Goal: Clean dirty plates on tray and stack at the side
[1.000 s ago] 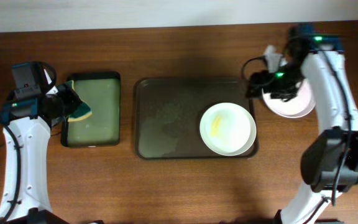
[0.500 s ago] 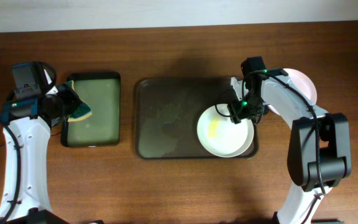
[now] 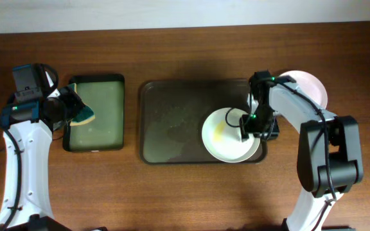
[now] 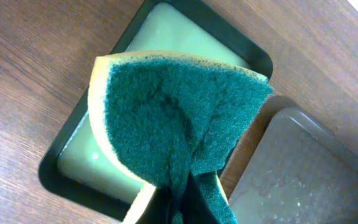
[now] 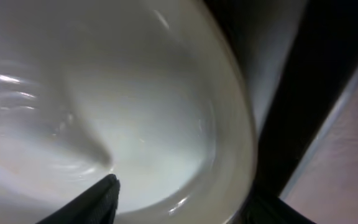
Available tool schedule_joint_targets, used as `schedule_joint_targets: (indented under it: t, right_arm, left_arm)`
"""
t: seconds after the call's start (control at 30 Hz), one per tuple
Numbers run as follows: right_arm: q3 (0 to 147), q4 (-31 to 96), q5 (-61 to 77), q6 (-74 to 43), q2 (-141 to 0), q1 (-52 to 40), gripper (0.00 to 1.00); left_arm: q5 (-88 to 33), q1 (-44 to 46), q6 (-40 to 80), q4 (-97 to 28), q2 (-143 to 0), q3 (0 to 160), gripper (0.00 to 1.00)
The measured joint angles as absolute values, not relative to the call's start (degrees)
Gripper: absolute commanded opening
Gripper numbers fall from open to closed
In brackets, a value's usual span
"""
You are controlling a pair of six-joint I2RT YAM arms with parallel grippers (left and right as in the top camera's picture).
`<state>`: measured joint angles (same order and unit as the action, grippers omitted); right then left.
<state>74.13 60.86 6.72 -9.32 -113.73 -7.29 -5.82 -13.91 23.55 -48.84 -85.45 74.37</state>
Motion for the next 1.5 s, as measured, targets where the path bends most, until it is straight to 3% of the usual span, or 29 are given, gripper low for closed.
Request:
schedule_joint_targets:
  t: [0.07, 0.27, 0.43, 0.5, 0.57, 0.63, 0.73, 1.23, 1.4, 1.5]
  right_arm:
    - [71.72, 59.48, 6.72, -13.41, -112.73, -7.27, 0.53]
    - [69.69, 54.54, 8.38, -17.72, -111.04, -6.61, 0.04]
    - [69.12, 44.45, 16.88, -17.26, -111.02, -7.25, 0.04]
    - [68.97, 40.99, 17.82, -16.93, -111.24, -8.45, 0.21]
    - [68.95, 36.01, 18.24, -16.53, -111.59, -11.0, 0.26]
    - [68.93, 33.98, 18.0, -16.43, -111.59, -12.73, 0.25]
    - [68.93, 33.76, 17.12, -16.75, -111.59, -13.13, 0.04]
    - [68.93, 32.88, 16.4, -16.95, -111.81, -15.27, 0.04]
    - [68.9, 32.91, 16.36, -16.95, -111.81, -15.27, 0.04]
    - [68.9, 32.93, 16.43, -16.95, -111.81, -15.4, 0.04]
  left_arm:
    - [-5.85, -13.89, 23.55, -48.9, -85.45, 74.37, 0.0]
    - [-7.18, -13.45, 23.33, -48.73, -85.45, 74.37, 0.0]
    - [-14.52, -4.86, 17.72, -46.89, -86.19, 74.37, 0.0]
    - [-15.29, -0.34, 17.21, -46.78, -87.99, 74.41, 0.0]
    - [-16.1, 5.8, 16.82, -46.26, -91.7, 74.39, 0.0]
    - [-16.36, 10.07, 16.64, -45.15, -94.87, 74.39, 0.0]
    - [-16.34, 13.43, 16.62, -44.31, -96.62, 74.39, 0.0]
    - [-19.9, 28.16, 26.98, -27.55, -111.44, 74.37, 0.0]
    - [-19.18, 29.04, 29.87, -27.59, -115.39, 74.56, 0.0]
    - [-12.16, 29.95, 29.87, -30.26, -115.39, 75.57, 0.0]
